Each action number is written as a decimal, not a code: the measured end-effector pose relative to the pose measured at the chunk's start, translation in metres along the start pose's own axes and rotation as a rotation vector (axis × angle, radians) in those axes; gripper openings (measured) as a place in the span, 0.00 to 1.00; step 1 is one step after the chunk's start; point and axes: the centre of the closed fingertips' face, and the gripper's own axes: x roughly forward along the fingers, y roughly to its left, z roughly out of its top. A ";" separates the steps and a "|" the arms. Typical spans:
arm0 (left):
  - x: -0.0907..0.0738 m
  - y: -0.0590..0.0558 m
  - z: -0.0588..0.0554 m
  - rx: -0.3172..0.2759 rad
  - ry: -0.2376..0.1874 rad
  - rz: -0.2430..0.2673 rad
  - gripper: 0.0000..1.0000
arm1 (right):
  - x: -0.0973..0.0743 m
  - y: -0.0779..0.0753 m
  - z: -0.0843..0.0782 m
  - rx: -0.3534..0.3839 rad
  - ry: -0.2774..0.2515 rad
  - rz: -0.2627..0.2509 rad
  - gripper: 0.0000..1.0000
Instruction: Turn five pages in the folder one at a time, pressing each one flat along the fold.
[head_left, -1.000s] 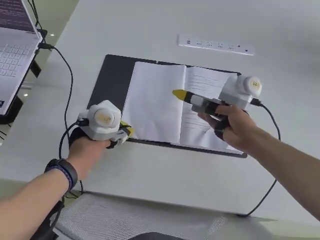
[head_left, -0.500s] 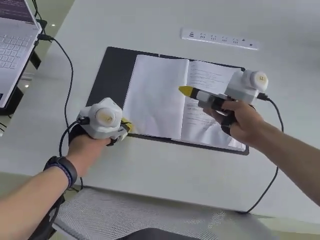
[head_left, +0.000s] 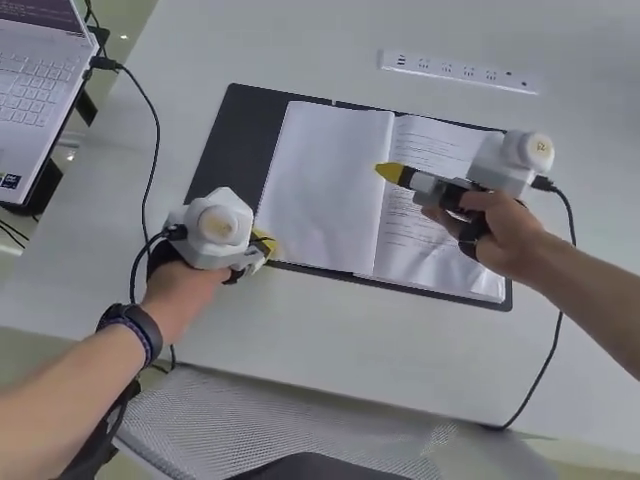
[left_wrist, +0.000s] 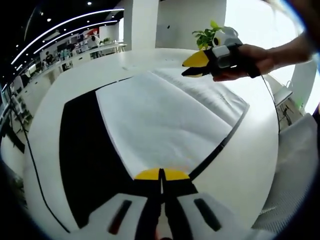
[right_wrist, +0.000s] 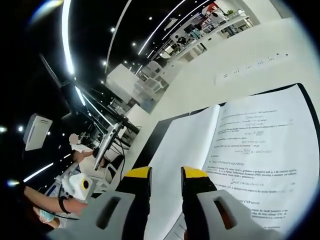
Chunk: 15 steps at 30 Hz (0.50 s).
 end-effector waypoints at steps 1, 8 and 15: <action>0.000 0.000 0.000 0.002 0.001 0.000 0.00 | 0.002 -0.003 0.000 0.004 0.002 0.000 0.20; 0.001 0.000 0.000 0.006 0.007 0.000 0.00 | 0.010 -0.007 -0.005 0.024 0.009 0.003 0.14; 0.002 0.000 0.000 0.009 0.011 0.006 0.00 | 0.014 -0.010 -0.016 0.041 0.025 0.005 0.08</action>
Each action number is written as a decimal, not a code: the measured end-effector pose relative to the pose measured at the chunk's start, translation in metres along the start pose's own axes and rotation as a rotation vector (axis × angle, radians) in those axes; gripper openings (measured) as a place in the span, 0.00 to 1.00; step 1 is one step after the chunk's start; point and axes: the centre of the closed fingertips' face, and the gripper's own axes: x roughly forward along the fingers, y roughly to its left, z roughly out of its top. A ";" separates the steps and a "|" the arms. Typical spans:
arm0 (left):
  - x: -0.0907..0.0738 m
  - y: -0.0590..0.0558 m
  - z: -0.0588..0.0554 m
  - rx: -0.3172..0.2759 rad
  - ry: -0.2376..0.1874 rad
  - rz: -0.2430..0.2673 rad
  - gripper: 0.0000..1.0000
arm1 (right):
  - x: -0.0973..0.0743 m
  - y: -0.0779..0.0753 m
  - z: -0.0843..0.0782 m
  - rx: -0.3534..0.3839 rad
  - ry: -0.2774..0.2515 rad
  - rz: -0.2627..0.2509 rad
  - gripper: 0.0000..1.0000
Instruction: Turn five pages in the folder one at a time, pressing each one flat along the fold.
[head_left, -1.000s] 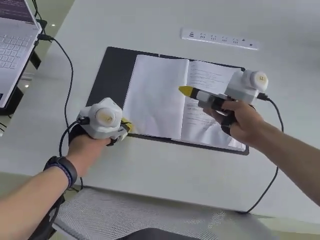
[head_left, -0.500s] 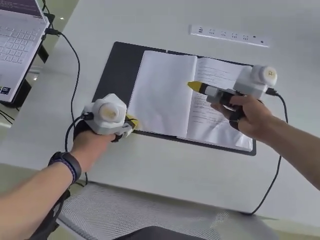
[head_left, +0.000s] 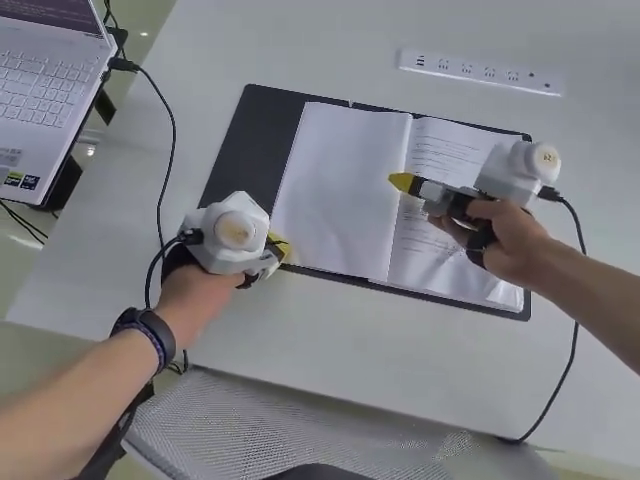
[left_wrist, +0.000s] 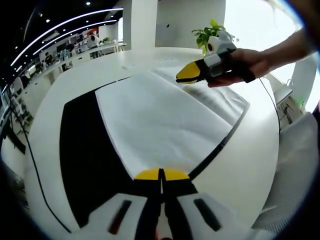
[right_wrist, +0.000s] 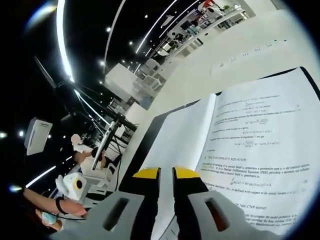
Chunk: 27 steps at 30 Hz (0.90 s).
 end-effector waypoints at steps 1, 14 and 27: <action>0.000 0.000 0.000 0.001 0.001 0.000 0.00 | -0.001 0.001 -0.001 0.001 0.001 -0.001 0.07; 0.000 -0.001 0.000 0.004 0.003 0.000 0.00 | -0.003 -0.004 -0.007 0.041 -0.001 -0.026 0.00; 0.001 -0.001 0.000 -0.002 0.001 -0.002 0.00 | 0.012 -0.021 0.017 0.077 -0.043 -0.028 0.00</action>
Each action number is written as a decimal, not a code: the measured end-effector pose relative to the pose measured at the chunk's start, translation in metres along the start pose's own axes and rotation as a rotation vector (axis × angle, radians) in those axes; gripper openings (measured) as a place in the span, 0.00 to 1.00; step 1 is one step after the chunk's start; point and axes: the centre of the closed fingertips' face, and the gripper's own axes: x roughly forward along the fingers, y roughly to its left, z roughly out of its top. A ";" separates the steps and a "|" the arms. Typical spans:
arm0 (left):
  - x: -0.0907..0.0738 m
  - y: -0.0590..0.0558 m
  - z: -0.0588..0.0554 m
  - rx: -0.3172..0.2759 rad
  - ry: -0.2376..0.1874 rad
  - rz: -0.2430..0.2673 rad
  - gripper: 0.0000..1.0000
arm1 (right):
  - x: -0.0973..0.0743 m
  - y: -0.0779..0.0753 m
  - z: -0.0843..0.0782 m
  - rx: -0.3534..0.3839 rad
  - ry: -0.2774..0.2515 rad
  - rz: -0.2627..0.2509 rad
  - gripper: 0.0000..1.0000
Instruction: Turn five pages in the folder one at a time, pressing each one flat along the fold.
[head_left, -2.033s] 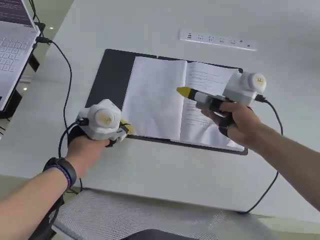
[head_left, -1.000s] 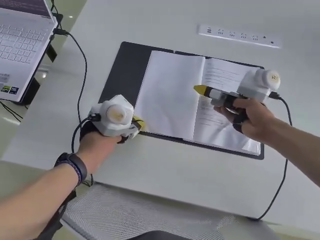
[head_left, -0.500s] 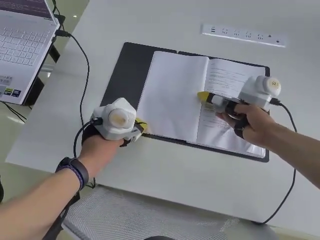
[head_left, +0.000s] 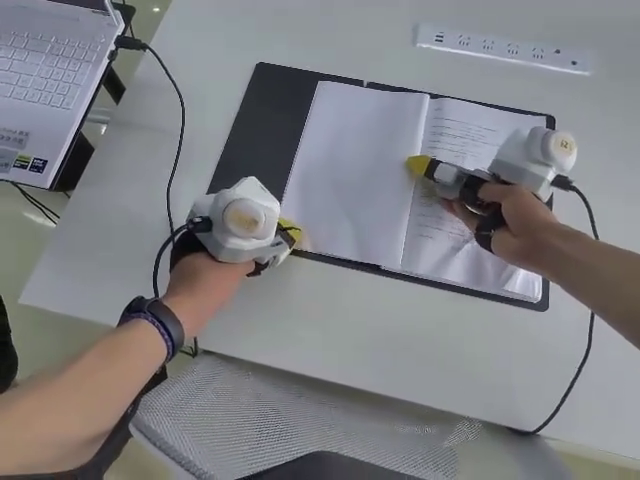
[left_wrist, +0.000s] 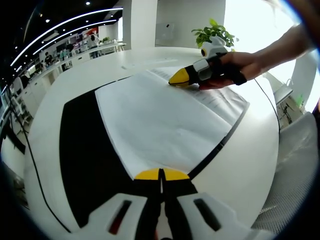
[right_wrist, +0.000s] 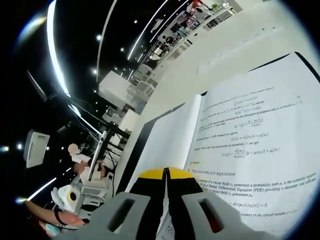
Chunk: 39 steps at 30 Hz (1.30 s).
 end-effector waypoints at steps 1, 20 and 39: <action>0.000 0.000 0.000 0.002 0.000 -0.002 0.00 | 0.002 -0.002 0.003 0.006 -0.003 -0.001 0.00; -0.003 0.000 0.001 -0.003 -0.015 -0.021 0.00 | 0.041 -0.061 0.074 0.195 -0.261 -0.038 0.00; -0.001 0.002 0.000 -0.011 -0.026 -0.016 0.00 | 0.054 -0.078 0.110 0.278 -0.413 -0.071 0.00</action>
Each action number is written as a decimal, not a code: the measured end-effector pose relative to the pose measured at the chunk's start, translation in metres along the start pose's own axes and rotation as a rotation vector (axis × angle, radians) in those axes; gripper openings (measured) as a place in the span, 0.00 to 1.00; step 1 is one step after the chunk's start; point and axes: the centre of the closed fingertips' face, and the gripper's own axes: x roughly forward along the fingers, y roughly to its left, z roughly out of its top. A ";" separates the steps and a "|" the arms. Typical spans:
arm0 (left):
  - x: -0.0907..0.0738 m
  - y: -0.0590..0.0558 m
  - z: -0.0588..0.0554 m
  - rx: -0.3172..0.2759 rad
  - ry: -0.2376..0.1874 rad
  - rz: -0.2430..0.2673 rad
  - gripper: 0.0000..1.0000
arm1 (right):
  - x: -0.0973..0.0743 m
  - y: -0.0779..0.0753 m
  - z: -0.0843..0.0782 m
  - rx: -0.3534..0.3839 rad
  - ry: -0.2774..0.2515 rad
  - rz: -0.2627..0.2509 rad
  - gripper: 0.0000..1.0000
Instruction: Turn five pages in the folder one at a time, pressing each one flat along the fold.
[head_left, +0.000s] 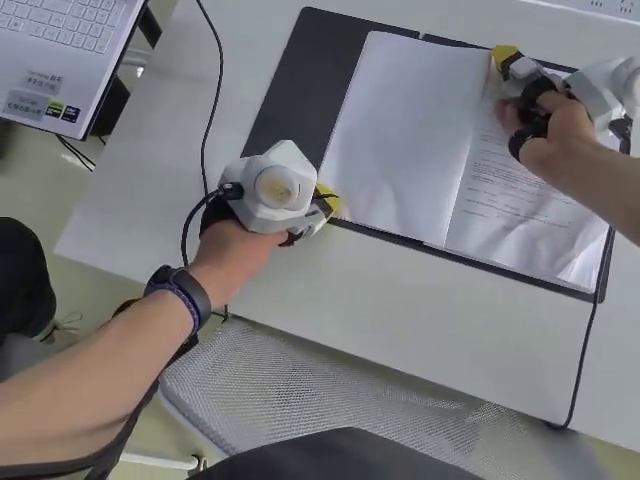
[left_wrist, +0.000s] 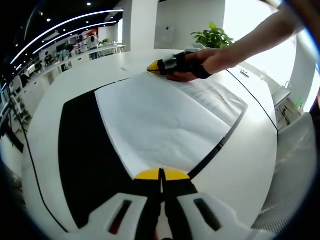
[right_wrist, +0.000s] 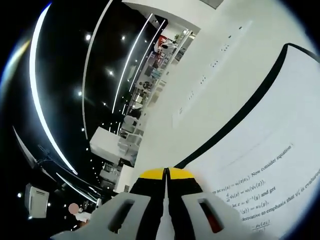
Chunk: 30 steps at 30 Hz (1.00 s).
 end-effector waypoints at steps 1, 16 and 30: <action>0.000 0.000 0.000 0.000 0.000 0.001 0.00 | 0.001 0.001 0.000 -0.002 0.001 0.000 0.00; 0.000 0.000 0.000 0.001 -0.002 -0.003 0.00 | -0.026 0.018 -0.035 -0.105 0.156 0.072 0.00; -0.002 -0.001 0.000 -0.027 -0.024 -0.011 0.00 | -0.068 0.024 -0.072 -0.134 0.257 0.131 0.00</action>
